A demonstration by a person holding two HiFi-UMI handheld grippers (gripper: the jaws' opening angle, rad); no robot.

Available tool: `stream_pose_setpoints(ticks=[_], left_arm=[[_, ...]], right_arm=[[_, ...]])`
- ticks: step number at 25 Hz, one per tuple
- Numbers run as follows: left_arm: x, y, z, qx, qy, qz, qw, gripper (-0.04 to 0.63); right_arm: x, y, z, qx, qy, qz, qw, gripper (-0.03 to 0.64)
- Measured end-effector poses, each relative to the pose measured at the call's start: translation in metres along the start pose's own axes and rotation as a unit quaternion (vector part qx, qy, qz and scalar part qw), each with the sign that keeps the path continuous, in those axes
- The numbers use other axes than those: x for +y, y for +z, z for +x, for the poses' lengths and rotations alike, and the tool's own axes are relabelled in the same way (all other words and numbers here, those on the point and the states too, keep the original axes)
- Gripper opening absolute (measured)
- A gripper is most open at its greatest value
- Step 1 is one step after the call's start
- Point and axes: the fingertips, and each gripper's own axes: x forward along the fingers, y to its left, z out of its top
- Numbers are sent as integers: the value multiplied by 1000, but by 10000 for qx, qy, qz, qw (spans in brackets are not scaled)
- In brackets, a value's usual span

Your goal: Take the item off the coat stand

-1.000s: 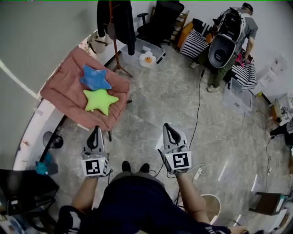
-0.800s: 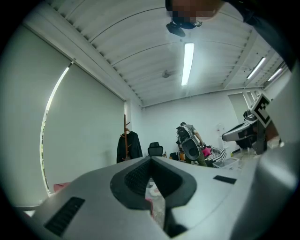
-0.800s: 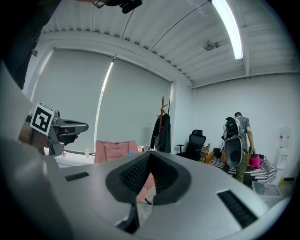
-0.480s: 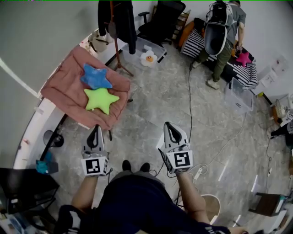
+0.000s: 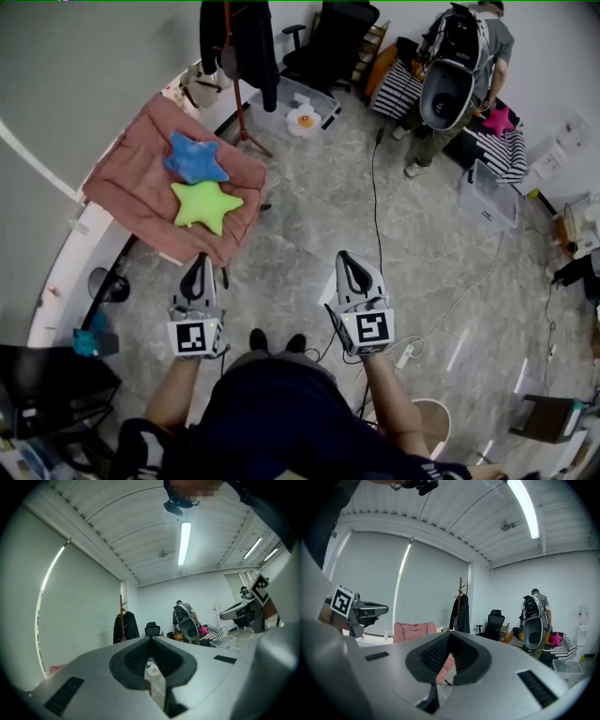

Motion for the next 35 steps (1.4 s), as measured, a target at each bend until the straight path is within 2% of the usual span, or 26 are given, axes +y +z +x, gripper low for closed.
stream_pose_setpoints(ticks=[6,15,18,24,35], left_arm=[[-7,-4,8,105,-227,-109,9996,33],[-9,-7,20,151,-391,-92,9991,250],[-10,-7,25,142,-412,-97,9990,293],[-15,-6,35,118,-369,-13,9992,296],[-36,0,74,133,-103,85,9998,298]], right_arm=[[-1,3,2,10,16,-10,10000,20],[-3,4,5,0,64,-11,10000,20],[-6,5,7,-11,68,2,10000,20],[-13,2,9,-43,144,-34,9999,20],[-51,3,19,-188,580,-33,9981,20]])
